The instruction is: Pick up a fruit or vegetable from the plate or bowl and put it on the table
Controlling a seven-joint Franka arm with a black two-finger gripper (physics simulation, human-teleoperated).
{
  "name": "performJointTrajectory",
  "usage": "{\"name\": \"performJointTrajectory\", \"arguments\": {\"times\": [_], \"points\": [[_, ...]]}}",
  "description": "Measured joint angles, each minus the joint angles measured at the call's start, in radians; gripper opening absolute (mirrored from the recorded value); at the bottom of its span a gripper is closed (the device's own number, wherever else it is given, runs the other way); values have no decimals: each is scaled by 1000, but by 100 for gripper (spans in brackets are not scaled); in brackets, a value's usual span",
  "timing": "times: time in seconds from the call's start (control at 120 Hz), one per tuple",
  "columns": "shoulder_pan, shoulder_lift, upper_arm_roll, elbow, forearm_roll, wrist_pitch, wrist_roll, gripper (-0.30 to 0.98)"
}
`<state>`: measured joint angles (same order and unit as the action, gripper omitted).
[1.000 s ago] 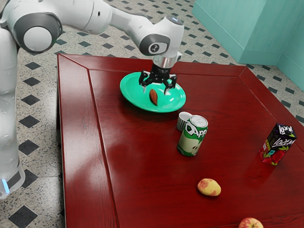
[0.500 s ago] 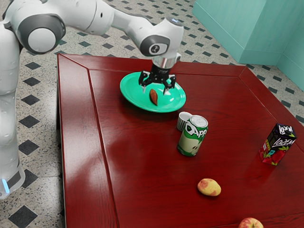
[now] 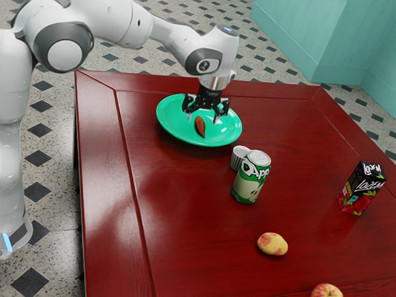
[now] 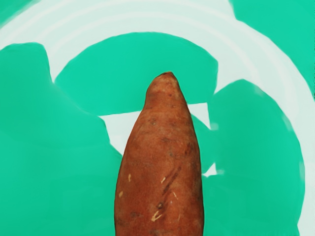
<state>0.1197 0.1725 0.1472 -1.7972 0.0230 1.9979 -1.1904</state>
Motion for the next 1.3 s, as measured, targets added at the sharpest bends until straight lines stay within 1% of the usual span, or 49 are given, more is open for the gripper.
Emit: {"name": "performJointTrajectory", "arguments": {"times": [0.15,0.308,0.583,0.65,0.792,0.875,1.158,1.3], "points": [[1,1,0,-2,-3,9,6,65],[2,1,0,-5,-5,13,10,58],[0,15,-1,-10,-6,19,16,51],[0,16,-1,-10,-6,21,17,46],[0,17,-2,-10,-6,23,19,29],[0,24,-2,-12,-6,26,19,23],[-2,12,-3,-13,-3,32,22,16],[-6,-16,-7,-9,-2,26,25,16]]}}
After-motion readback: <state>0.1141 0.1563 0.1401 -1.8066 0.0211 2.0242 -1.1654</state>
